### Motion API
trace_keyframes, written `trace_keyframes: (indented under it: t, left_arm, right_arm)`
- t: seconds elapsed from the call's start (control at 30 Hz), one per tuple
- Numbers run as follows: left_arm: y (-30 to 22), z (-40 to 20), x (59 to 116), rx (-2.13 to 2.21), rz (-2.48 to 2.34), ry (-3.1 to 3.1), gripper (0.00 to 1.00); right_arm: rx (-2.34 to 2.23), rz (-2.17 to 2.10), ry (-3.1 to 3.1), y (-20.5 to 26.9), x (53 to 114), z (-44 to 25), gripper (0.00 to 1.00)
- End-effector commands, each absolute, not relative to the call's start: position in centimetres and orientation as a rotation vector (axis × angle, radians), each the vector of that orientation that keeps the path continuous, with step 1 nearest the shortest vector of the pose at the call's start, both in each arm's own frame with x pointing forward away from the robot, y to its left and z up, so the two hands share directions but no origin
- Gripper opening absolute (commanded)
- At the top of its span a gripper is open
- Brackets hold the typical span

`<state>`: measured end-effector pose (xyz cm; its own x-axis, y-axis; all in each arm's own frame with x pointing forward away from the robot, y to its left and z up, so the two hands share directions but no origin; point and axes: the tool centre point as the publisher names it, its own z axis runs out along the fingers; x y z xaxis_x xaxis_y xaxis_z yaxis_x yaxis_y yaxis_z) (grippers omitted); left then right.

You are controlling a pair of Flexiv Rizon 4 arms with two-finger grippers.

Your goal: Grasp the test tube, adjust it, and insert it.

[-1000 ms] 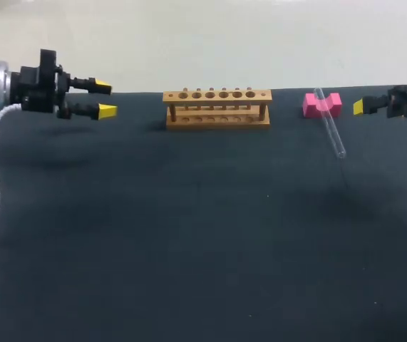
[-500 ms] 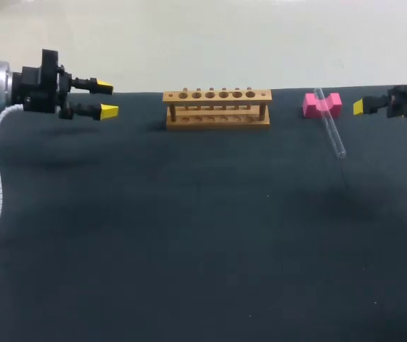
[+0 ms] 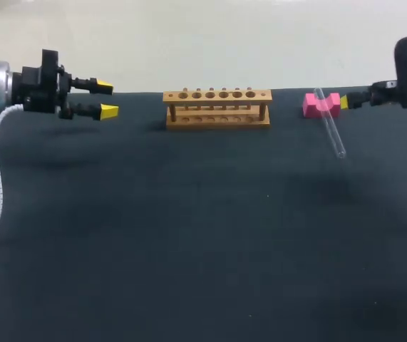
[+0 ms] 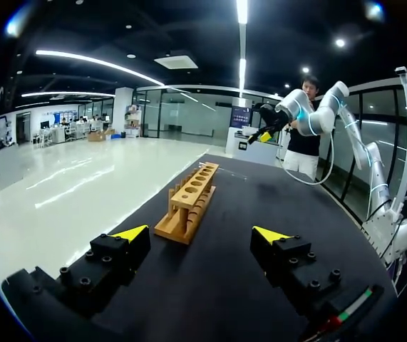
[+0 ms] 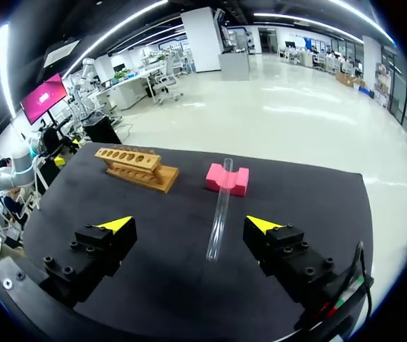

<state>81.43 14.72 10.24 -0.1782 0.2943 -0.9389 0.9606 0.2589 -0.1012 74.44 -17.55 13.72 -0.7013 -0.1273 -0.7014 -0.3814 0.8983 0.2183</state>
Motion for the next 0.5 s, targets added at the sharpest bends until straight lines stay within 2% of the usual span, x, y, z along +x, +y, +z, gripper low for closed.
trace_keyframes:
  t: [0.03,0.5]
  left_arm:
    - [14.7,10.2,81.2,1.172,-0.951,1.652,1.0]
    - [14.7,10.2,81.2,1.172,-0.951,1.652,1.0]
  right_arm:
    - [-0.237,0.137,2.291,-16.1,75.0,11.9,1.0]
    - [-0.021,-0.177,2.25,-14.9,76.7,10.8,1.0]
